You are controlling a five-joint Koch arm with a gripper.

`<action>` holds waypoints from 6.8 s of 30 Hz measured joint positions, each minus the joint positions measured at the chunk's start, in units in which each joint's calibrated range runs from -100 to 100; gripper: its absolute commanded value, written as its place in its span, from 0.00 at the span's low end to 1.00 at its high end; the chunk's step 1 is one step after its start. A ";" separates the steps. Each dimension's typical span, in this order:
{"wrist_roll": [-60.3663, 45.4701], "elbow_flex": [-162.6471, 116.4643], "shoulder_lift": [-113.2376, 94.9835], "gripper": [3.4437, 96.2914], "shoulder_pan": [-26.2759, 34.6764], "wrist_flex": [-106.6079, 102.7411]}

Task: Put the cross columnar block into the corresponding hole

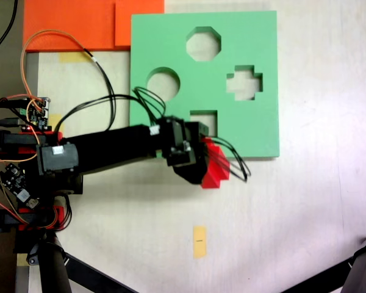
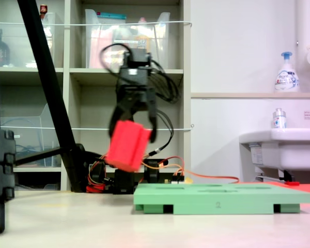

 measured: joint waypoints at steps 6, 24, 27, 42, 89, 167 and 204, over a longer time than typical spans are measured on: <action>4.54 24.79 18.47 0.31 5.57 -1.47; 8.89 36.35 44.73 0.31 10.50 -1.17; 9.57 37.24 46.51 0.31 10.60 0.69; 9.87 37.63 51.71 0.35 11.58 16.84; 1.22 41.16 52.39 0.40 11.58 23.98; 1.47 41.16 50.34 0.47 11.33 29.56; 2.78 42.82 53.76 0.47 11.53 16.15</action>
